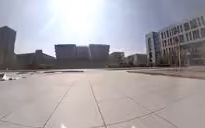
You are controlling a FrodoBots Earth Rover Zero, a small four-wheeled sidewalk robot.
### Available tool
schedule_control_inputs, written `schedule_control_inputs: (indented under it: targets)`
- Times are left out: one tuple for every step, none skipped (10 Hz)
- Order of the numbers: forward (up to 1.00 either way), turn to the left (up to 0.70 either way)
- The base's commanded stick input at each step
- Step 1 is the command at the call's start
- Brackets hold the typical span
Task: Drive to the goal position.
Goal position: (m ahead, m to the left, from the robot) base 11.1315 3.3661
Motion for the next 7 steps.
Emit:
schedule_control_inputs:
  targets:
    - [0.7,0.0]
    - [0.7,0.0]
    - [0.7,0.0]
    - [0.7,0.0]
    - [0.7,0.0]
    - [0.7,0.0]
    - [0.7,0.0]
